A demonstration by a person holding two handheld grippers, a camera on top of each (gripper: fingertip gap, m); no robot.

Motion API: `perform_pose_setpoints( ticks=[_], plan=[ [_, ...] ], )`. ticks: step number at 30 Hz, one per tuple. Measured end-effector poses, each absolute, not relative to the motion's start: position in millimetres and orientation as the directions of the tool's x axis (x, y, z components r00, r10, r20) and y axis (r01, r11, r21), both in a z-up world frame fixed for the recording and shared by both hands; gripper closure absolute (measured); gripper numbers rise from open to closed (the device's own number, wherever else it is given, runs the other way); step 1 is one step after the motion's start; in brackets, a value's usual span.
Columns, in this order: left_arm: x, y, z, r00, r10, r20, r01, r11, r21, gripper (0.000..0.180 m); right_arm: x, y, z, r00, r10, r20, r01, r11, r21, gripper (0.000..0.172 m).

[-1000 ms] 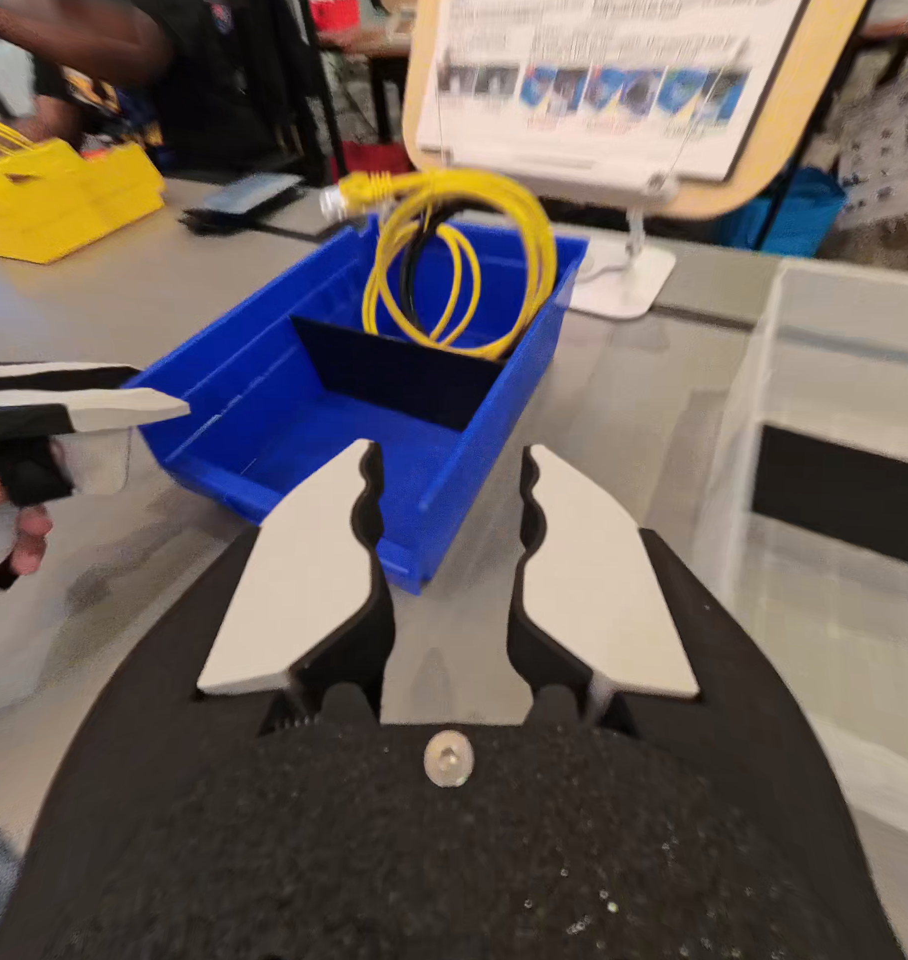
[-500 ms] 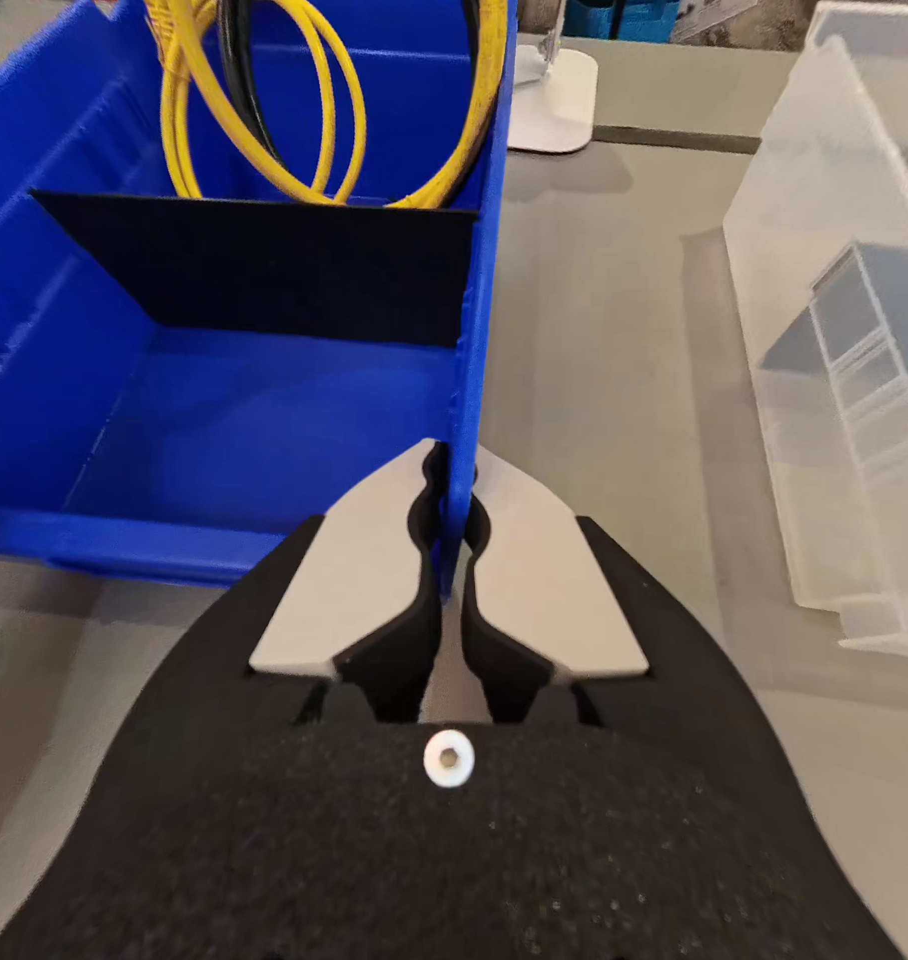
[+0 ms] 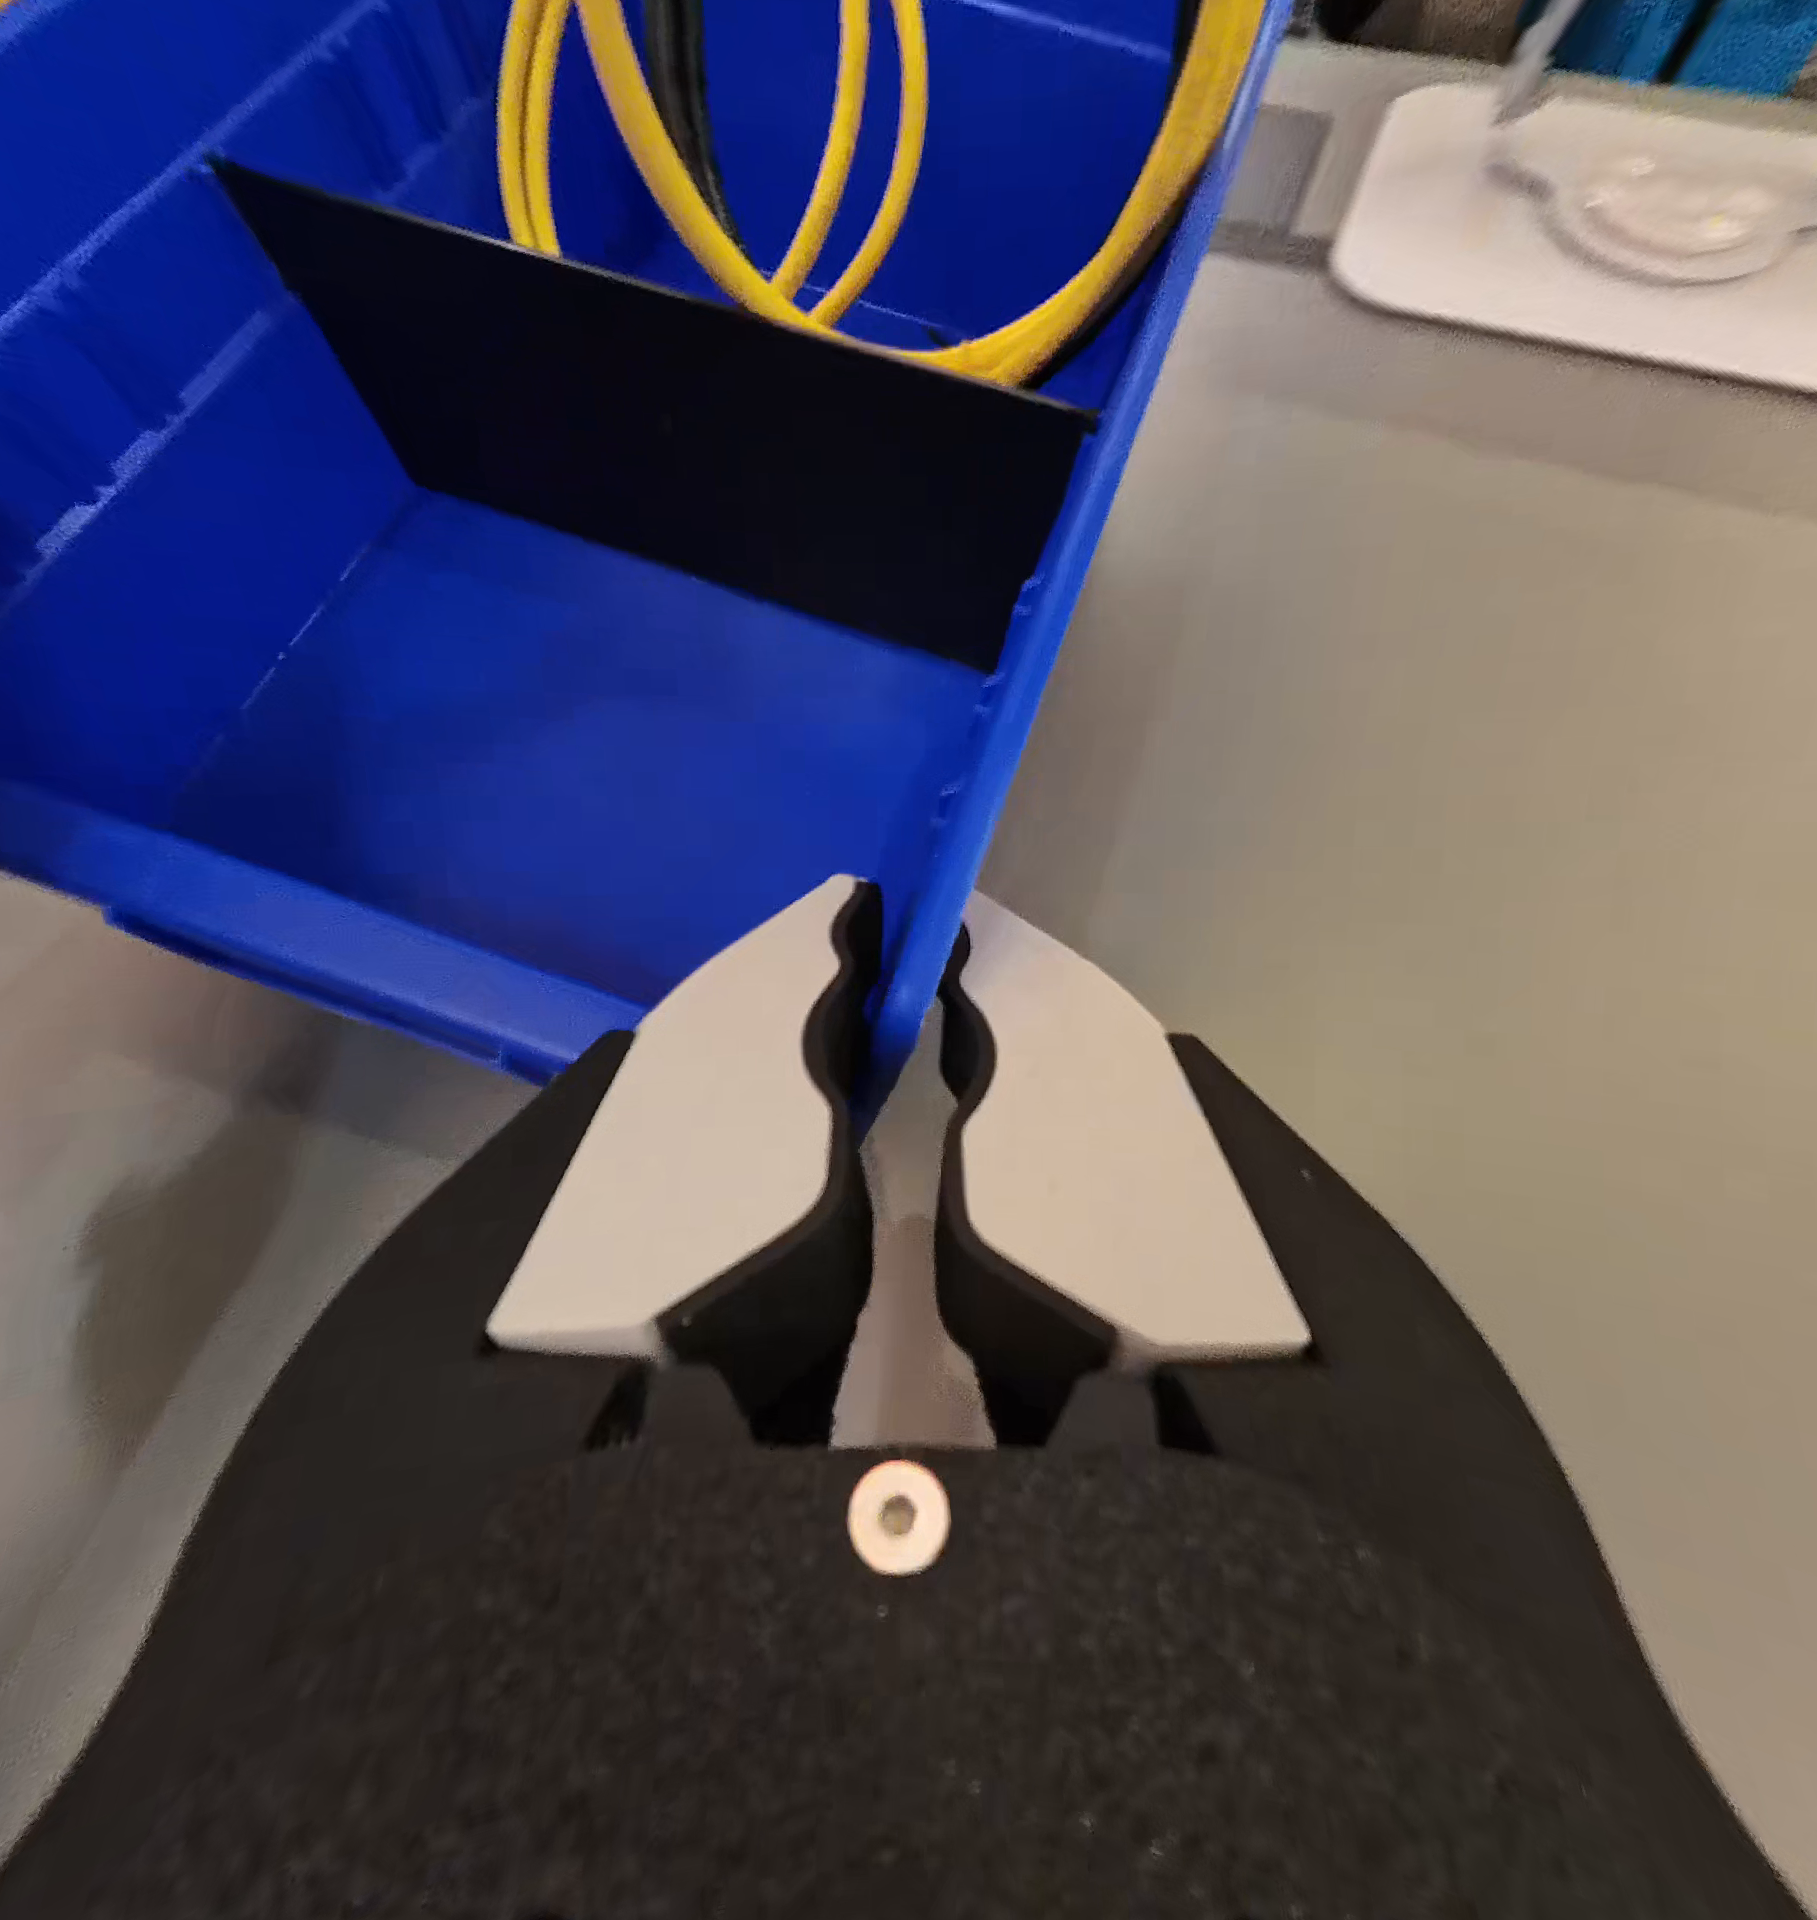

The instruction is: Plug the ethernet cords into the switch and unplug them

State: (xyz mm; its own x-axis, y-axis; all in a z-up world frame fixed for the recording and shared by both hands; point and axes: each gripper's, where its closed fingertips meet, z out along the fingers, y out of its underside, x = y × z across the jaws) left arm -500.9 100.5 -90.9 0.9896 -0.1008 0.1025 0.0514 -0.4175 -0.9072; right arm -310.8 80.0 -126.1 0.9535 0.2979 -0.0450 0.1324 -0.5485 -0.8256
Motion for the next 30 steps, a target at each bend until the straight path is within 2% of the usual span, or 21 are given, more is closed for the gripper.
perform_pose_setpoints(
  ticks=[5,14,20,24,26,30],
  plan=[
    [-530,106,-107,0.990,-0.104,0.094,0.036,-0.456,-0.889,0.176,-343,77,-134,0.940,0.340,0.013,0.207,-0.540,-0.816,0.161],
    [-494,104,-123,0.982,-0.159,0.100,0.013,-0.473,-0.881,0.176,-308,88,-137,0.954,0.301,0.006,0.176,-0.540,-0.823,0.162],
    [-490,101,-123,0.972,-0.137,0.192,0.107,-0.468,-0.877,0.173,-302,88,-139,0.925,0.378,0.047,0.270,-0.561,-0.783,0.161],
    [-510,98,-123,0.975,-0.079,0.210,0.151,-0.460,-0.875,0.171,-330,73,-137,0.831,0.548,-0.098,0.267,-0.546,-0.794,0.145],
    [-514,97,-125,0.971,-0.075,0.227,0.167,-0.470,-0.867,0.176,-335,68,-135,0.797,0.574,-0.188,0.227,-0.573,-0.788,0.141],
    [-519,95,-123,0.976,-0.061,0.208,0.157,-0.461,-0.873,0.168,-335,66,-133,0.762,0.627,-0.166,0.274,-0.543,-0.794,0.142]
  ],
)
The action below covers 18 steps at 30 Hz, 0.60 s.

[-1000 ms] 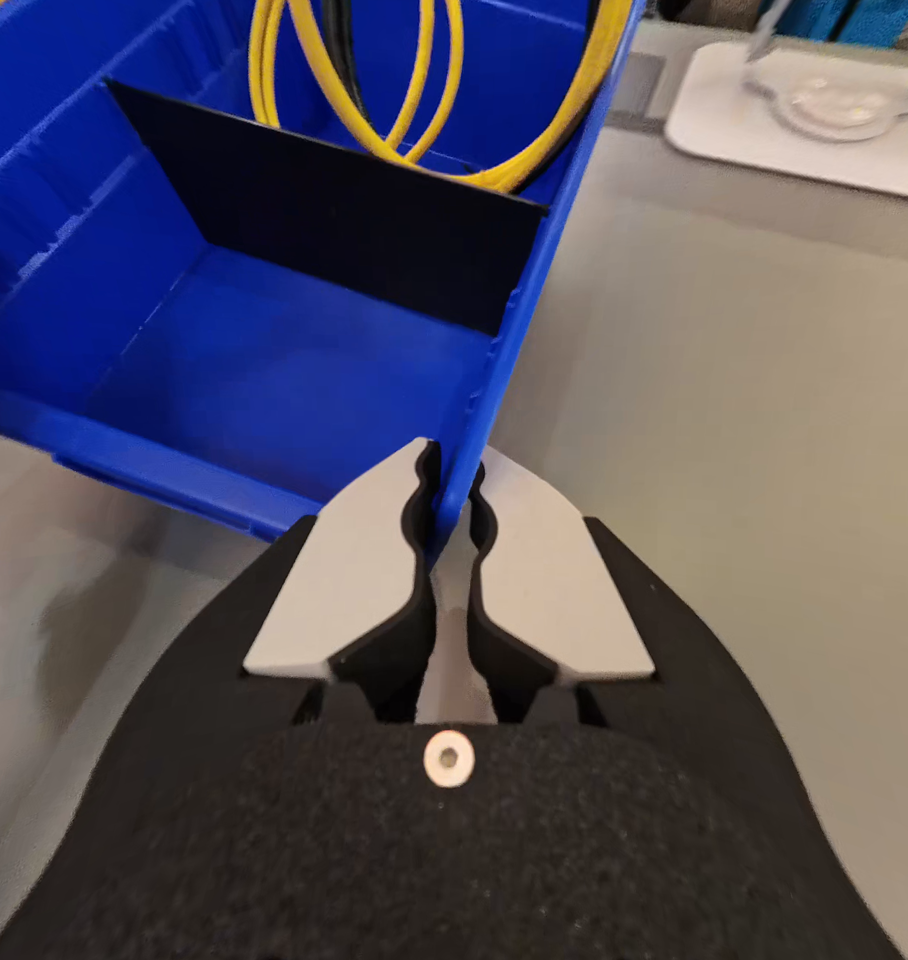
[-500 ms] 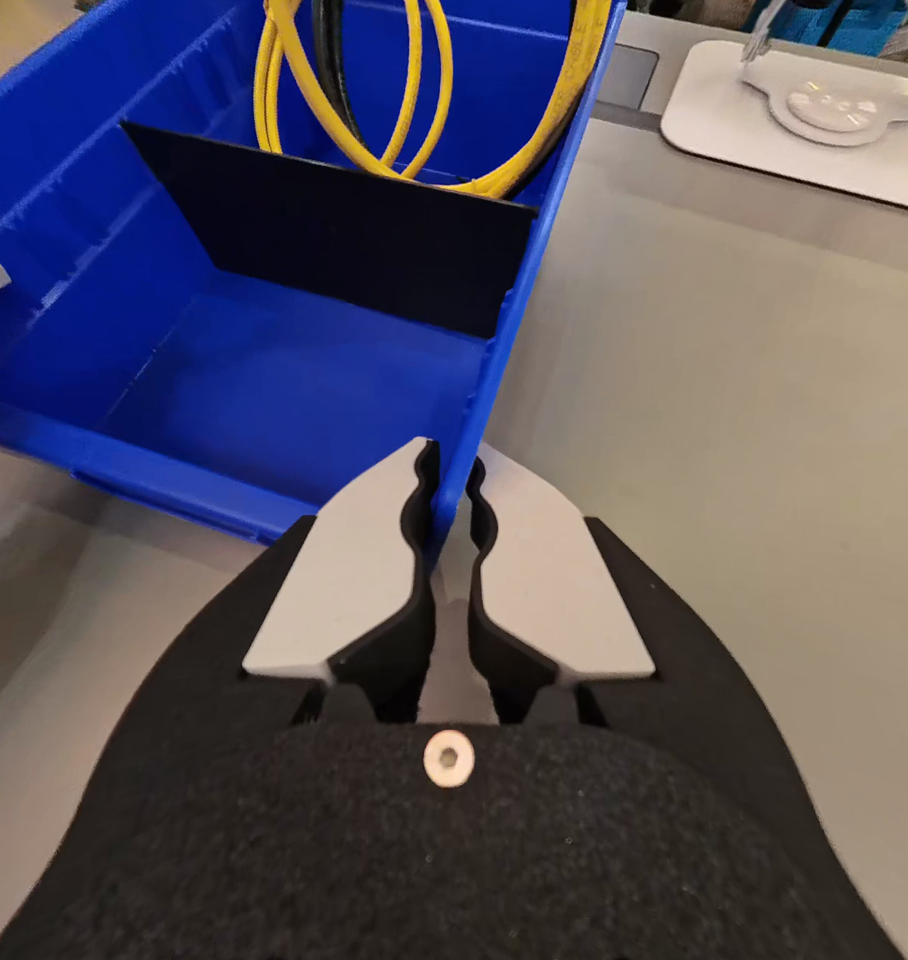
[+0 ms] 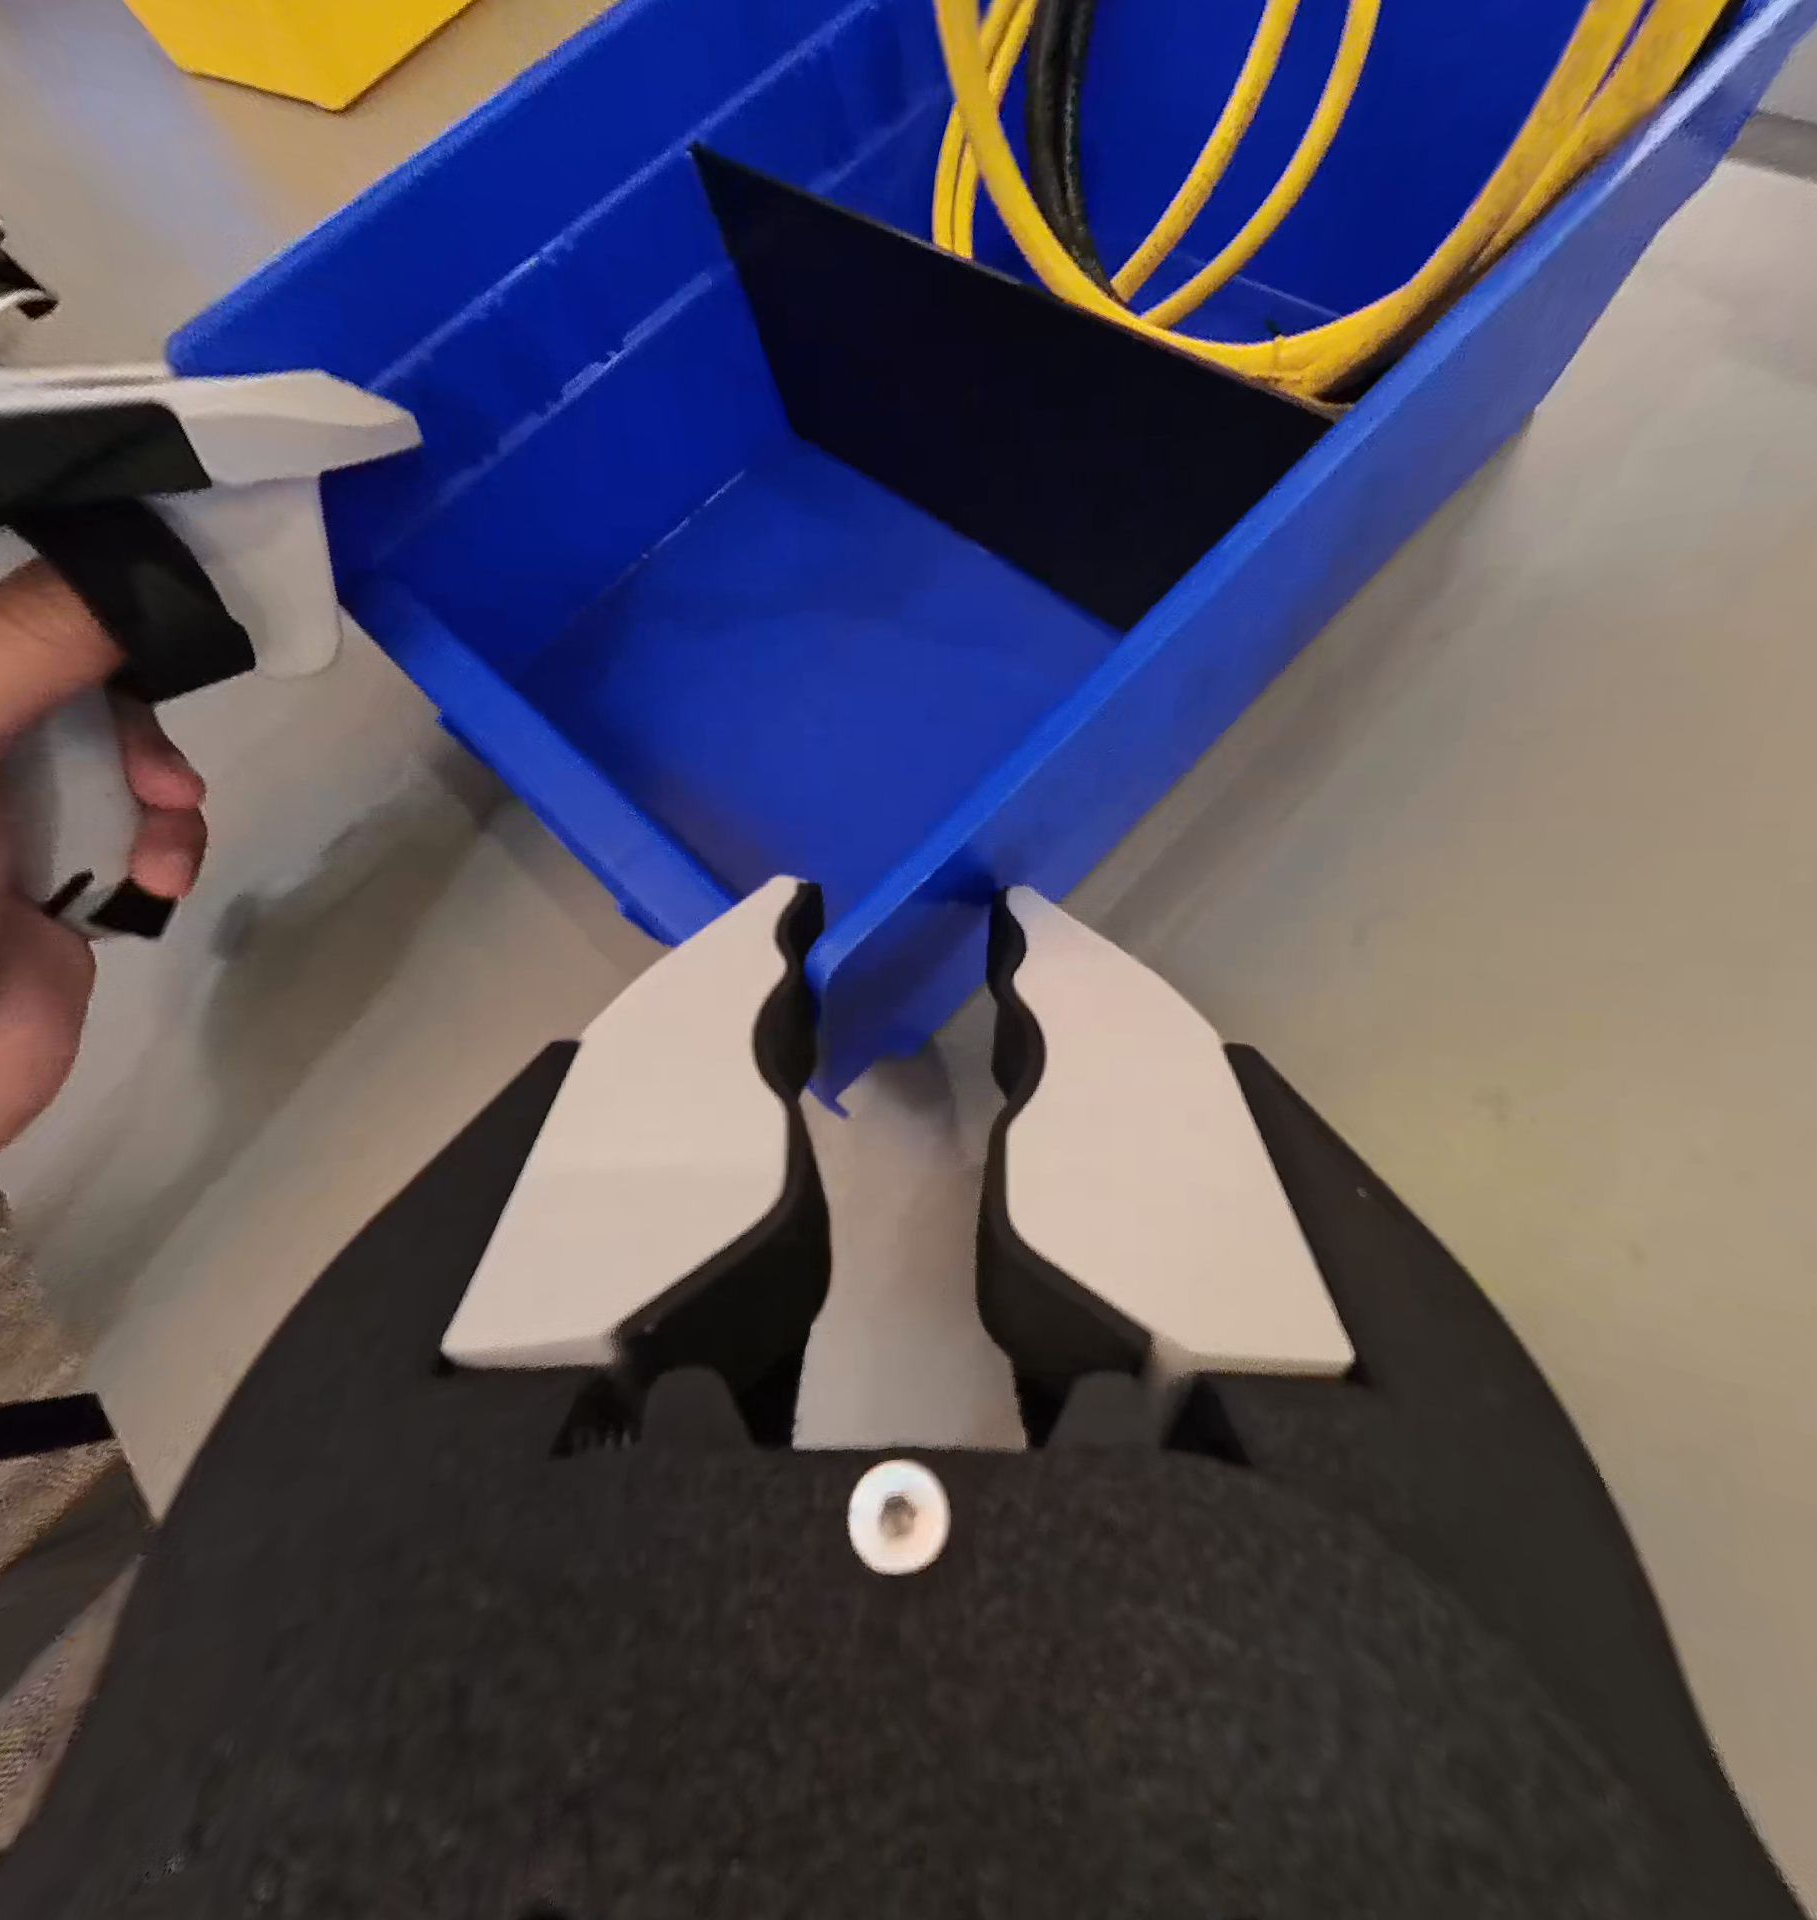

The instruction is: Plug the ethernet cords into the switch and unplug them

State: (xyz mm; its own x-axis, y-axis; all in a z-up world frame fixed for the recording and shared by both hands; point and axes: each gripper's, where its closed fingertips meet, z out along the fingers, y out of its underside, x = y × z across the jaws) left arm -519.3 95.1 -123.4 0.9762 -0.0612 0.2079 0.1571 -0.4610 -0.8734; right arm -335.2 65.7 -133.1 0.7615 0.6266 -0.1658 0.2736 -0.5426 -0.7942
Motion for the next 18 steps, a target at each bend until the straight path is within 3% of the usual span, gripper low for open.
perform_pose_setpoints(
  ticks=[3,4,8,11,13,18],
  plan=[
    [-511,83,-79,0.970,-0.178,0.164,0.104,-0.305,-0.947,0.153,-322,45,-118,0.699,0.704,-0.124,0.339,-0.479,-0.810,0.150],
    [-509,74,-57,0.970,-0.210,0.123,0.077,-0.215,-0.974,0.156,-310,35,-112,0.674,0.731,-0.108,0.355,-0.449,-0.820,0.149],
    [-507,32,2,0.975,-0.174,-0.139,-0.136,0.025,-0.990,0.156,-222,10,-66,0.655,0.755,-0.010,0.287,-0.261,-0.922,0.137],
    [-489,17,2,0.968,-0.182,-0.173,-0.170,0.036,-0.985,0.148,-122,3,-56,0.761,0.643,0.089,0.284,-0.206,-0.936,0.132],
    [-455,4,-4,0.950,-0.300,-0.092,-0.085,0.035,-0.996,0.122,-55,-11,-66,0.817,0.563,0.123,0.299,-0.231,-0.926,0.127],
    [-396,-6,-33,0.899,-0.436,0.036,0.024,-0.034,-0.999,0.113,74,-41,-88,0.946,0.317,0.060,0.156,-0.288,-0.945,0.124]
  ],
)
